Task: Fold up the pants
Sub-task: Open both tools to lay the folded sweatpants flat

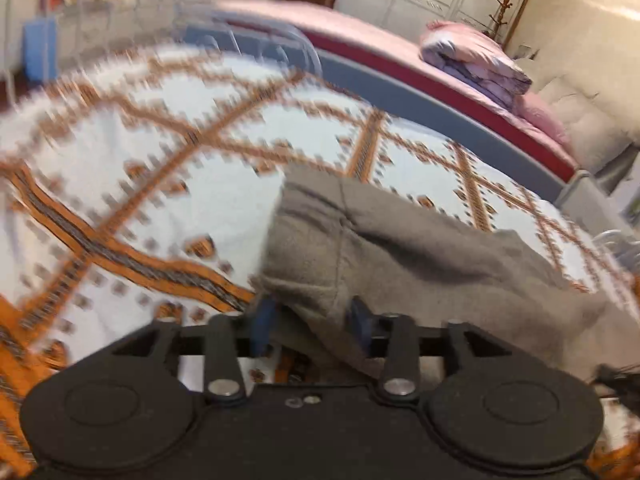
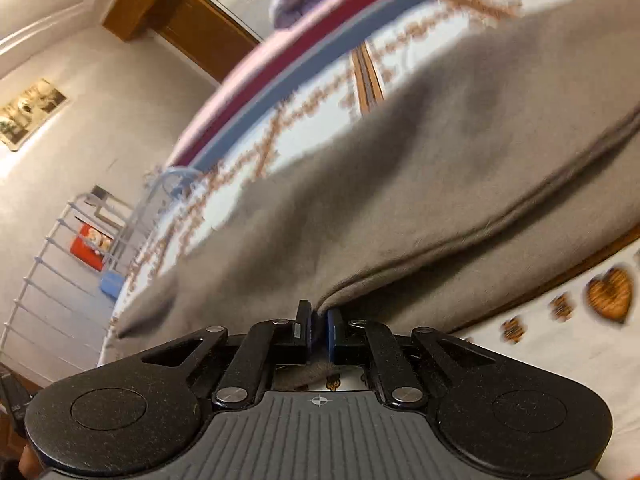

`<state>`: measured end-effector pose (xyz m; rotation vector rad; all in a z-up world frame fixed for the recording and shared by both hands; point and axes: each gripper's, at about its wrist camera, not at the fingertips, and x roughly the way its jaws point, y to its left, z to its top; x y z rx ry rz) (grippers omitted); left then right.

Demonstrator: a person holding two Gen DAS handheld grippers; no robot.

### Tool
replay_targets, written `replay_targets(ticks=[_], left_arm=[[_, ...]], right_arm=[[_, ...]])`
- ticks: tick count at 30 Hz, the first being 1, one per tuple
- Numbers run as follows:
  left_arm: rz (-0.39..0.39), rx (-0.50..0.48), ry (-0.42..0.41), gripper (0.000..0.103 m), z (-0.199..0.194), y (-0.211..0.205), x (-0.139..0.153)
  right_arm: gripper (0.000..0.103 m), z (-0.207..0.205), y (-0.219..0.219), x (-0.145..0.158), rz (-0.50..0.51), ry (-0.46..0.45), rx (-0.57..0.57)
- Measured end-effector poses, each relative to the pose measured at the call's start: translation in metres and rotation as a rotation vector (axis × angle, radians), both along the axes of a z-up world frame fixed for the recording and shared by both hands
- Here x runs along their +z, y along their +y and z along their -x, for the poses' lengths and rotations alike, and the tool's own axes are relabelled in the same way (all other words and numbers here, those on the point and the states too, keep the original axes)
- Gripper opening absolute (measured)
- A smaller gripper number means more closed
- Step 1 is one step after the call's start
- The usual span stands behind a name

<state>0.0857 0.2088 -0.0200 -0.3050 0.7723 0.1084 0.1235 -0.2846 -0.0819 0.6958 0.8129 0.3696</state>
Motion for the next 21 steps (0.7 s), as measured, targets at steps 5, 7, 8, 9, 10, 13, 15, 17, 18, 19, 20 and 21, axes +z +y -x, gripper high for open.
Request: replay_targets(ticks=[5,7,8,9,10,13,15,17,18,19,20,21], left_arm=[[-0.070,-0.011,-0.130,0.087,0.010,-0.033,0.028],[-0.022,-0.064,-0.180,0.086,0.008,-0.048,0.030],[-0.001,-0.104,-0.194,0.086,0.005,-0.057,0.030],[-0.001,-0.140,-0.186,0.086,0.001,-0.066,0.028],[-0.011,-0.174,-0.160,0.086,-0.006,-0.076,0.024],[-0.078,-0.250,-0.079,0.085,-0.029,-0.101,0.007],[-0.107,-0.267,-0.021,0.086,-0.046,-0.109,-0.003],[-0.140,-0.203,0.028,0.089,-0.058,-0.106,-0.012],[-0.144,-0.161,0.049,0.089,-0.063,-0.103,-0.015],[-0.134,-0.141,0.058,0.088,-0.066,-0.099,-0.018],[-0.125,-0.134,0.054,0.087,-0.067,-0.096,-0.018],[-0.121,-0.128,0.039,0.086,-0.067,-0.093,-0.017]], right_arm=[[0.010,0.018,-0.034,0.036,0.103,-0.095,-0.035],[0.072,0.023,-0.054,0.046,0.130,-0.098,-0.098],[0.090,0.024,-0.067,0.049,0.135,-0.098,-0.141],[0.103,0.025,-0.080,0.051,0.120,-0.111,-0.167],[0.103,0.026,-0.097,0.052,0.085,-0.124,-0.176],[0.102,0.021,-0.135,0.049,0.100,-0.099,-0.224],[0.102,0.018,-0.159,0.042,0.101,-0.070,-0.257],[0.102,0.010,-0.177,0.031,0.081,-0.007,-0.301],[0.097,0.007,-0.185,0.024,0.075,0.017,-0.325],[0.088,0.006,-0.193,0.018,0.063,0.037,-0.341],[0.083,0.004,-0.209,0.013,0.042,0.057,-0.351],[0.073,0.001,-0.222,0.009,0.020,0.071,-0.363]])
